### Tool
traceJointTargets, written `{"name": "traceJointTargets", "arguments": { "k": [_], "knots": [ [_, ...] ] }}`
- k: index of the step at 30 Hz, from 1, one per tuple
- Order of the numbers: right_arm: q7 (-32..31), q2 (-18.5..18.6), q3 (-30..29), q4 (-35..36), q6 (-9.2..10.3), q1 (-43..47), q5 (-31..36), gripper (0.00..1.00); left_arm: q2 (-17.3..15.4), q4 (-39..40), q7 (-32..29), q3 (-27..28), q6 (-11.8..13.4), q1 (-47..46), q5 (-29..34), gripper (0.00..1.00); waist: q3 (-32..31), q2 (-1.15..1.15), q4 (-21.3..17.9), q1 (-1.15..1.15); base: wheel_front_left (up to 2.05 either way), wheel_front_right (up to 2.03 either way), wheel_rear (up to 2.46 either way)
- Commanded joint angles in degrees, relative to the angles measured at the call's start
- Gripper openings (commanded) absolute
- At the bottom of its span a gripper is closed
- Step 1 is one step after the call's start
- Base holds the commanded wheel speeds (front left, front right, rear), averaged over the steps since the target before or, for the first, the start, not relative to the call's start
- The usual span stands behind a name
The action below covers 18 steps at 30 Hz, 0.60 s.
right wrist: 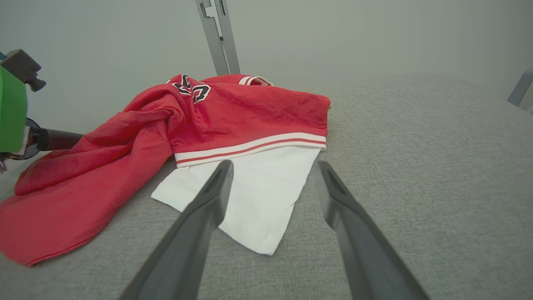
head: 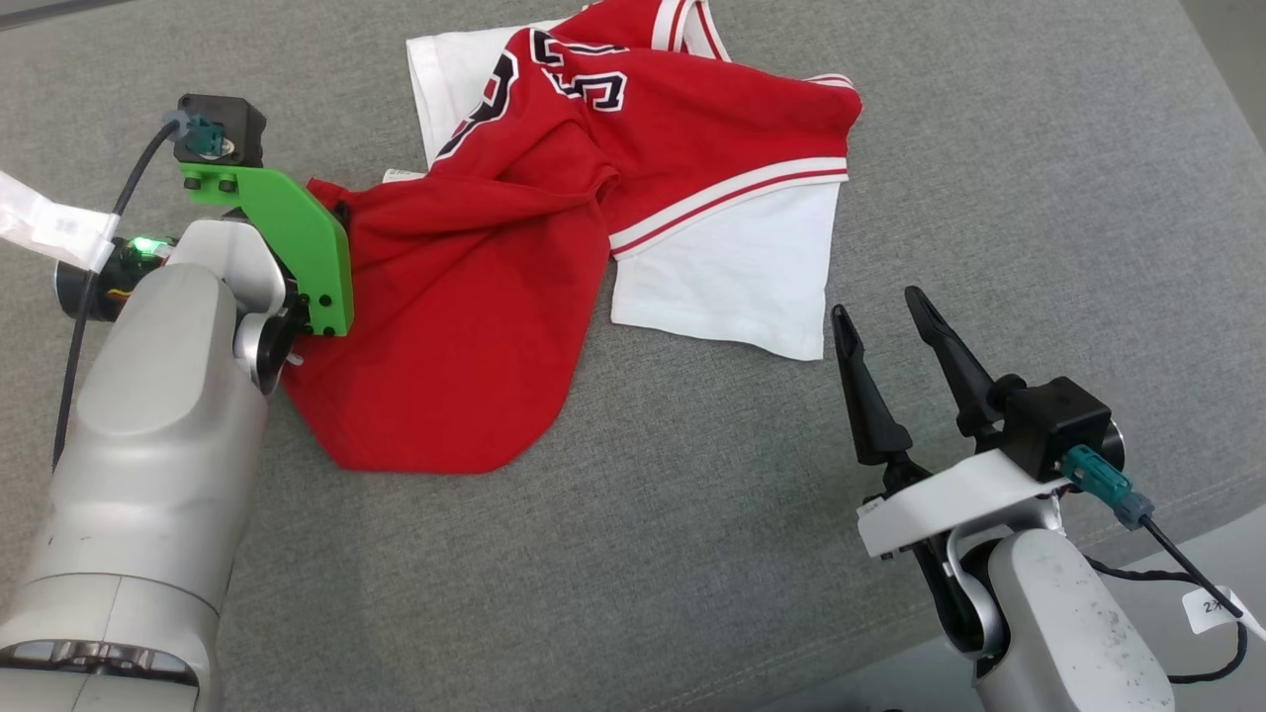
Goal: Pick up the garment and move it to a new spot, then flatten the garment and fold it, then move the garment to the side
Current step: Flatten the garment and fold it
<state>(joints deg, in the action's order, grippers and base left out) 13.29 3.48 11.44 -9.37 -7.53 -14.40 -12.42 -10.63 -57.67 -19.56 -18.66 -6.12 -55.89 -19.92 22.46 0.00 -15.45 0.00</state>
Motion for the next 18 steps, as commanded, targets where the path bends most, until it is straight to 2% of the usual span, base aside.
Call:
{"name": "traceJointTargets", "arguments": {
  "k": [1, 2, 3, 4, 11, 15, 18],
  "knots": [
    [0.34, -0.12, 0.0, -0.27, 0.08, -0.38, 0.16, 1.0, 0.09, -1.0, -0.33, -1.02, -0.59, 0.98, 0.77, 0.56, -0.24, 0.0, 0.17, 0.0, 0.0, 0.0, 0.0],
    [0.37, -0.12, 0.13, -0.31, 0.08, -0.45, -0.05, 1.0, 0.15, -0.96, -0.27, -1.87, -0.79, 1.09, 1.05, 0.31, -0.34, 0.0, 0.15, 0.0, 0.0, 0.0, 0.0],
    [0.38, -0.11, 0.28, -0.36, 0.08, -0.53, -0.17, 1.0, 0.14, -1.08, -0.36, -2.46, -0.96, 1.32, 0.99, 0.11, -0.41, 0.0, 0.08, 0.0, 0.0, 0.0, 0.0],
    [0.39, -0.1, 0.48, -0.41, 0.08, -0.67, -0.27, 1.0, -0.04, -1.22, -0.5, -3.29, -1.08, 1.58, 1.09, 0.0, -0.46, 0.0, -0.08, 0.0, 0.0, 0.0, 0.0],
    [0.51, 0.18, -0.1, 0.1, 0.08, -0.74, -0.8, 1.0, -2.04, -0.88, 1.93, -6.43, -1.31, -0.17, 0.98, 0.0, 0.26, 0.0, -1.27, 0.0, 0.0, 0.0, 0.0],
    [0.52, 0.23, -1.42, 0.18, 0.08, -0.22, -0.52, 1.0, -2.71, 1.19, 8.45, -5.49, -0.8, -2.12, 0.34, 0.0, 0.23, 0.0, -0.55, 0.0, 0.0, 0.0, 0.0],
    [0.55, 0.14, -2.37, 0.5, 0.08, 0.19, -0.18, 1.0, -2.55, 3.65, 15.71, -4.7, -0.79, -2.12, 0.14, 0.0, -0.74, 0.0, 0.63, 0.0, 0.0, 0.0, 0.0]
  ]
}}
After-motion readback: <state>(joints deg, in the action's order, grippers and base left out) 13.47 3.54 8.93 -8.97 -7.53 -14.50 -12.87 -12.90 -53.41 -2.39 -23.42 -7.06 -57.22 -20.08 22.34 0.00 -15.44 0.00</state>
